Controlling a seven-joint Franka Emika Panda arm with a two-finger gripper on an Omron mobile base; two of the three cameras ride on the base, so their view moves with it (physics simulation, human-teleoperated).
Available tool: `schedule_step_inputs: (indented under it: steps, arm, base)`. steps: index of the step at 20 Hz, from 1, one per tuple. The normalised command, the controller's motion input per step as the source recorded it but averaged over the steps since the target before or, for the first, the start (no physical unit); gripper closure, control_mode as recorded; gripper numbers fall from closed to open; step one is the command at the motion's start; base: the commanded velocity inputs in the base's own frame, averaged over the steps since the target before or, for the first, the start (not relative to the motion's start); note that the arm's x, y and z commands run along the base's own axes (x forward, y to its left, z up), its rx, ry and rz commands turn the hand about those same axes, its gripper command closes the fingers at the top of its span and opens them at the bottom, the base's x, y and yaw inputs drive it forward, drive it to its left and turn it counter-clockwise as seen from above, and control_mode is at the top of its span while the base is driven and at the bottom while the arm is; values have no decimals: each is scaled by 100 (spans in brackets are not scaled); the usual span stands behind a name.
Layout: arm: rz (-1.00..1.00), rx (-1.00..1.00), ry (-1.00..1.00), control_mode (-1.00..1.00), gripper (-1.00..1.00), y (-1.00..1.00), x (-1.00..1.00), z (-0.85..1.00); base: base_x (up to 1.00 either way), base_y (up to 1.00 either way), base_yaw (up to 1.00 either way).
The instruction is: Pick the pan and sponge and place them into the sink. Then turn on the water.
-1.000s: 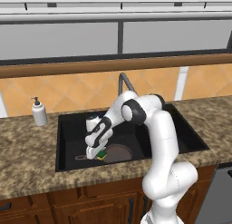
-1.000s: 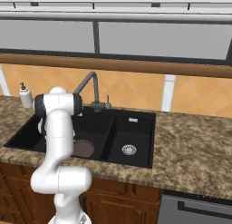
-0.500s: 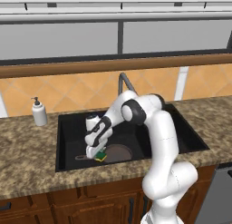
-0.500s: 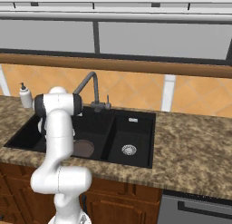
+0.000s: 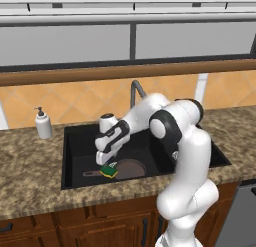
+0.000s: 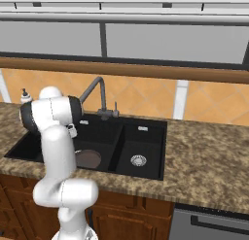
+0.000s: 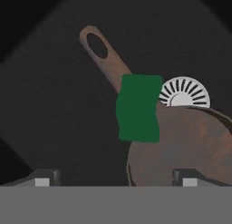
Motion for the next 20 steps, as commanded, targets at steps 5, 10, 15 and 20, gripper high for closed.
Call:
schedule_step_inputs:
  steps: [5, 10, 15, 20]
  arm:
    - [-13, 7, -5, -100, -100, -41, -74, 100]
    - [-15, 1, -4, -100, -100, -48, -95, 100]
    - [-11, 0, -3, -100, -100, -36, -79, 100]
    - [-9, 0, -1, -100, -100, -29, -60, 100]
  base:
    - [0, 0, 0]
    - [0, 0, 0]
    - [0, 0, 0]
    - [0, 0, 0]
